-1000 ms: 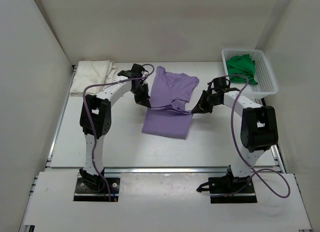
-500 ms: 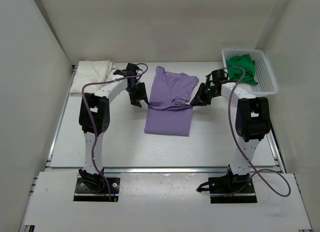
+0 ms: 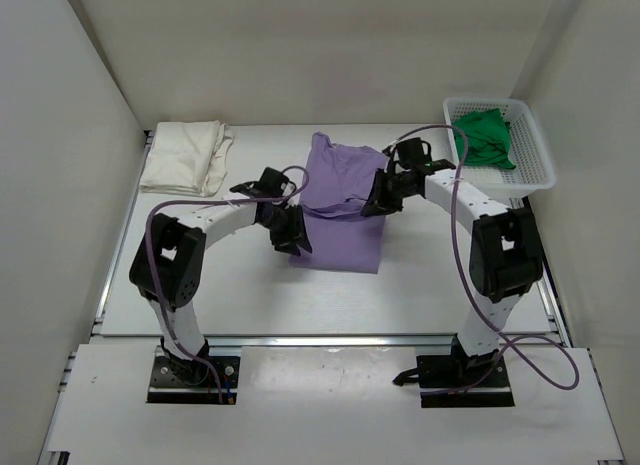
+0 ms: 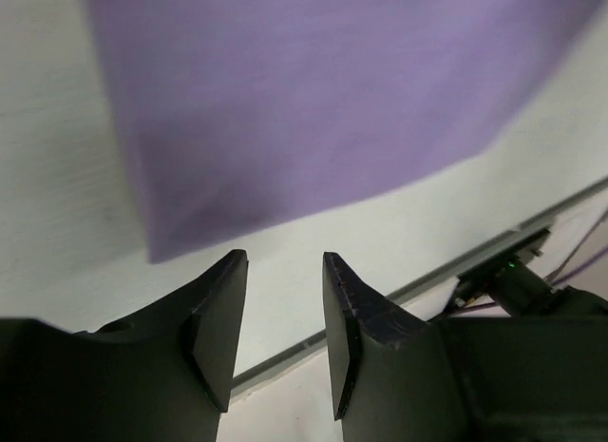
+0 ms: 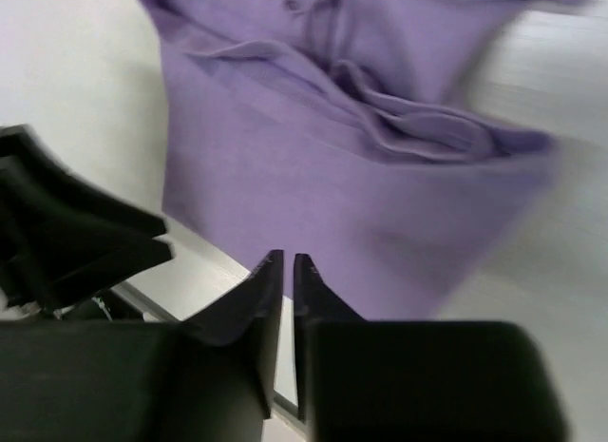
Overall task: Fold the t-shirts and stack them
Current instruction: Fold the folded rectangular tshirt in 1/3 of the way
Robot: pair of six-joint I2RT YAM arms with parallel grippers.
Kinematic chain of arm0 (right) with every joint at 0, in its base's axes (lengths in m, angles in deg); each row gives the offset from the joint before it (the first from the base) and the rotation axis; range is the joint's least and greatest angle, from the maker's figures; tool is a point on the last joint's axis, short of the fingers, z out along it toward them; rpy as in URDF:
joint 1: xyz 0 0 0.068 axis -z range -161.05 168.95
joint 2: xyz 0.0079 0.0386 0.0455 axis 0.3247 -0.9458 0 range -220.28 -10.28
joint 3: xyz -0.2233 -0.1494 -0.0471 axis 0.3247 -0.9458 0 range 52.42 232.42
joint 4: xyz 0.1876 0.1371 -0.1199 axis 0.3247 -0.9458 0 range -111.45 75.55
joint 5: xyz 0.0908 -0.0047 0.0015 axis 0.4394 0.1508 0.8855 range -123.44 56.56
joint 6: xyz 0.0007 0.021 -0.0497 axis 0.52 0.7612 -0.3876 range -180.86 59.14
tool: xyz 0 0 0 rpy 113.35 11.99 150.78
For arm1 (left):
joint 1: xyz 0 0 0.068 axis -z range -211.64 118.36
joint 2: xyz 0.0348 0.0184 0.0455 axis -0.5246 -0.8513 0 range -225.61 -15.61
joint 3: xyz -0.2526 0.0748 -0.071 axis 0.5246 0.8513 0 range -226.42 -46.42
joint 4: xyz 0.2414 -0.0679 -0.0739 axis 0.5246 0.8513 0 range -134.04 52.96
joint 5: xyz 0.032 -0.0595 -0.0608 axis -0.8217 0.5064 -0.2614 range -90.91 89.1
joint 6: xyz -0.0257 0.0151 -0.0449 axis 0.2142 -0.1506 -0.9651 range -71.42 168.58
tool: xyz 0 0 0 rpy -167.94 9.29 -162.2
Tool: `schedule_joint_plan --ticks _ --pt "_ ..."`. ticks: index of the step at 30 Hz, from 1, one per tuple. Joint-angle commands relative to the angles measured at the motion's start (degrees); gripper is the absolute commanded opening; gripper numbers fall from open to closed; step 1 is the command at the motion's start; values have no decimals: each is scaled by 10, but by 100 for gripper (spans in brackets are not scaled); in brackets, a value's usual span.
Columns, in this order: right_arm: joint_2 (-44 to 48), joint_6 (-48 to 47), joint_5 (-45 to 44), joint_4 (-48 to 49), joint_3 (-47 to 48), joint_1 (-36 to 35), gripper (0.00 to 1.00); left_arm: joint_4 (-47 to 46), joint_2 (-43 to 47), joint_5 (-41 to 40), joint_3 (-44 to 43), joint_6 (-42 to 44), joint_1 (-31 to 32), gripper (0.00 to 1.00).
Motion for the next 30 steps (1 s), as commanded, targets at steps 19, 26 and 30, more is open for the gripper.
schedule_joint_plan --ticks 19,26,30 --pt "-178 53 46 92 138 17 0 -63 57 2 151 3 -48 50" --pt "-22 54 21 116 -22 -7 5 -74 98 -2 188 -10 -83 51" --pt "105 89 30 180 -192 5 22 -108 78 -4 194 -28 -79 50"
